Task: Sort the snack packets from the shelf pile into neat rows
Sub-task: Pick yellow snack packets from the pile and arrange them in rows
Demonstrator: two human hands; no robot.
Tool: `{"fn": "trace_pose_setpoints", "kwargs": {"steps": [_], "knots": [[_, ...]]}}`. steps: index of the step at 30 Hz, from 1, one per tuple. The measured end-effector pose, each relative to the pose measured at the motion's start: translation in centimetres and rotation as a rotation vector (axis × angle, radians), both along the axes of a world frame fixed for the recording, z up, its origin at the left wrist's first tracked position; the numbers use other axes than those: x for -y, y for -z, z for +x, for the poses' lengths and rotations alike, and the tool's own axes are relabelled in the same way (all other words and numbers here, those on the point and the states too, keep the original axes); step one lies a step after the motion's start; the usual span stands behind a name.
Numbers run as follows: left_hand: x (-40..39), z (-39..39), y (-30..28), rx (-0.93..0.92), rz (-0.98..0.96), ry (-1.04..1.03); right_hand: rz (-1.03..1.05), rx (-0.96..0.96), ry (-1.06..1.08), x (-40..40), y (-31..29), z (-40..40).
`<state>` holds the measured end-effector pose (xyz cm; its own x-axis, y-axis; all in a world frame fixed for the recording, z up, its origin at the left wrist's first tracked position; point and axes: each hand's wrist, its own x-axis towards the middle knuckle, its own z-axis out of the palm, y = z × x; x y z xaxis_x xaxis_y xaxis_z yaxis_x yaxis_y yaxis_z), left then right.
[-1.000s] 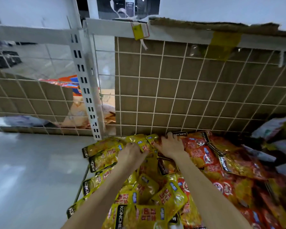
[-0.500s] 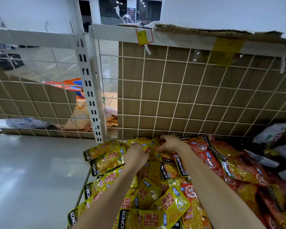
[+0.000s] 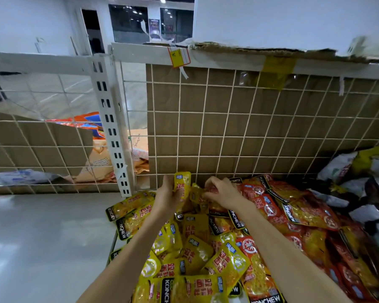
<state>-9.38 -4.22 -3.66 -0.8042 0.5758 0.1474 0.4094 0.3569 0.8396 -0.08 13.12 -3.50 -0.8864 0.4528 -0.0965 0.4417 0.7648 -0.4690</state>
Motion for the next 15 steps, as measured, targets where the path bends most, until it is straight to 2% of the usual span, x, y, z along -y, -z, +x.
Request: {"fn": "trace_pose_setpoints", "kwargs": {"steps": [2, 5, 9, 12, 15], "knots": [[0.3, -0.1, 0.6, 0.086, 0.075, -0.018, -0.074, 0.033, 0.020, 0.1, 0.8, -0.5], [0.6, -0.3, 1.3, 0.224, 0.115, -0.058, -0.063, 0.189, -0.032, 0.3, 0.9, -2.0], [1.2, -0.1, 1.3, 0.339, 0.186, -0.052, 0.014, 0.303, -0.122, -0.2, -0.6, -3.4], [2.2, 0.1, 0.9, 0.389, 0.228, -0.048, 0.041, 0.242, -0.153, -0.2, -1.0, -3.6], [3.1, -0.1, 0.5, 0.396, 0.289, -0.059, 0.054, 0.093, -0.145, -0.4, -1.6, -3.1]]}}
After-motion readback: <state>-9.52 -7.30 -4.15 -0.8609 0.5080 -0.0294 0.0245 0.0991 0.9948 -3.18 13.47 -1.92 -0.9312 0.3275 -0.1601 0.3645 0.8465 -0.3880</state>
